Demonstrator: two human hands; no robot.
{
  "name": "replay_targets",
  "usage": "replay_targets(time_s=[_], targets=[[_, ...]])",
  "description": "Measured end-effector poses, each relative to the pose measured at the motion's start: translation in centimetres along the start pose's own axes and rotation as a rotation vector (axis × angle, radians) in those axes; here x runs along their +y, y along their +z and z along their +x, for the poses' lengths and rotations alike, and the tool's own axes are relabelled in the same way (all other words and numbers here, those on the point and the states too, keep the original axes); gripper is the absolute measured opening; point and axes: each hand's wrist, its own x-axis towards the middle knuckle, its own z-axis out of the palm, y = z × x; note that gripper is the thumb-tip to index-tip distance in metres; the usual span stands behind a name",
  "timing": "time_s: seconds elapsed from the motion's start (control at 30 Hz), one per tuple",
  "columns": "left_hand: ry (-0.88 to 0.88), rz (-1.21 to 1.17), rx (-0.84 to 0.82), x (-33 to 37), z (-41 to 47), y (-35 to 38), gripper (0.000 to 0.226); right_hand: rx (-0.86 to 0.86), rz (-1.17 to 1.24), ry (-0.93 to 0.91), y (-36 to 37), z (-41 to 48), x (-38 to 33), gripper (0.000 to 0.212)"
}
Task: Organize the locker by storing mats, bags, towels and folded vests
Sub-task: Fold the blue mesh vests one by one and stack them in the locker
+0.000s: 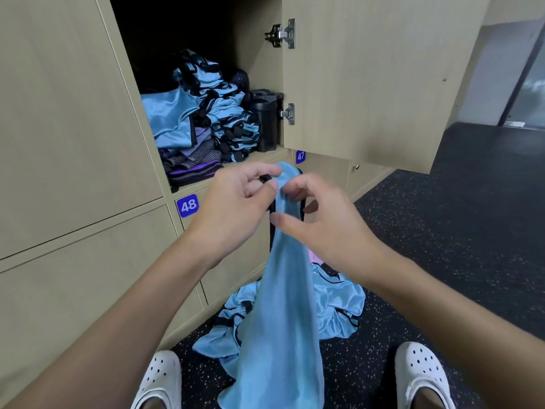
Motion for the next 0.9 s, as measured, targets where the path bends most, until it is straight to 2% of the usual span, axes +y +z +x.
replay_targets(time_s=[0.1,0.2,0.33,0.43,0.5,0.6,0.73,0.9], targets=[[-0.033,0.038,-0.058,0.4,-0.1,0.0,0.023,0.066,-0.012,0.025,0.9,-0.1,0.2,0.035],[-0.109,-0.055,-0.129,0.7,-0.2,-0.4,0.034,0.123,-0.005,0.049,1.4,-0.1,0.2,0.028],[0.003,0.078,-0.196,1.1,-0.6,-0.7,0.04,0.232,0.027,0.039,1.2,0.2,-0.1,0.01],[0.076,0.178,-0.22,1.2,-0.7,-0.8,0.039,0.268,0.065,0.04,1.3,0.4,-0.1,0.019],[0.109,0.214,-0.194,1.1,-0.6,-0.9,0.035,0.248,0.116,0.054,1.3,0.3,-0.2,0.023],[0.172,0.242,-0.106,0.7,-0.3,-1.3,0.025,0.152,0.232,0.052,1.1,0.2,-0.2,0.019],[0.279,0.436,-0.059,0.4,-0.2,-2.3,0.014,0.077,0.327,0.049,1.3,0.1,-0.4,0.019],[0.423,0.572,0.029,0.1,0.2,-2.5,0.013,-0.072,0.378,0.079,1.9,-0.5,-0.4,0.017]])
